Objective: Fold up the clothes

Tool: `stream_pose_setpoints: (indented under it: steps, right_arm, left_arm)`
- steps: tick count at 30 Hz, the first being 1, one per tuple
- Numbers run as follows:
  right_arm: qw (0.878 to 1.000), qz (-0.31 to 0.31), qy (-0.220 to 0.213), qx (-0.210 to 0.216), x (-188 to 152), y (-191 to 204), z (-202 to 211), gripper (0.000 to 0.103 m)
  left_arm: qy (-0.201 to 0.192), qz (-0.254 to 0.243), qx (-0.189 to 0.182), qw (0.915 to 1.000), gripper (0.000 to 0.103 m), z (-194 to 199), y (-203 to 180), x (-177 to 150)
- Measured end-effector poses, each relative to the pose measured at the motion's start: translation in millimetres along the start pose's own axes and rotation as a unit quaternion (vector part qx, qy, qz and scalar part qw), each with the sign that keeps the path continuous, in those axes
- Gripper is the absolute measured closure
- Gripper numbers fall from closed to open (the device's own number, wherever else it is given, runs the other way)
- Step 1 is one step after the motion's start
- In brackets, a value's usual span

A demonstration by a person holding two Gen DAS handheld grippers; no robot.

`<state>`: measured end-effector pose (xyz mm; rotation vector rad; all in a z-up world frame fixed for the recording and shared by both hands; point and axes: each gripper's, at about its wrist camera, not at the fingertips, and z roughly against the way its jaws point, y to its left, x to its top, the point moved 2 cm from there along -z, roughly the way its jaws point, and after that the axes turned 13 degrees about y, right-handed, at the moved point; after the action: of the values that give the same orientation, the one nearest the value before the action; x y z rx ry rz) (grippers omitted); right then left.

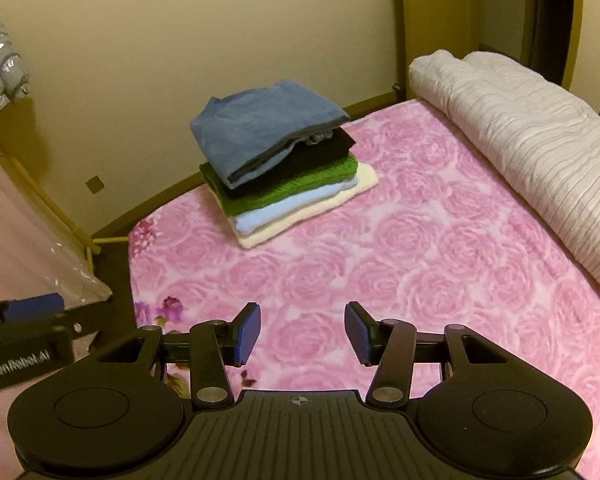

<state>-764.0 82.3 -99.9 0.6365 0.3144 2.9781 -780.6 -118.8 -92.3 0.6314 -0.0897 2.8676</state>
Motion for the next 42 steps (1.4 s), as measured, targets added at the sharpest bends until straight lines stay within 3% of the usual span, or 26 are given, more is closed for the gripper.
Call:
stream_pose_setpoints:
  steps: [11, 42]
  right_arm:
    - [0.999, 0.021, 0.016, -0.024, 12, -17, -13, 0.052]
    - [0.997, 0.025, 0.066, -0.010, 66, -51, -87, 0.052]
  left_arm:
    - [0.002, -0.027, 0.014, 0.9995, 0.046, -18, -33, 3]
    - [0.041, 0.017, 0.032, 0.9985, 0.048, -93, -36, 58]
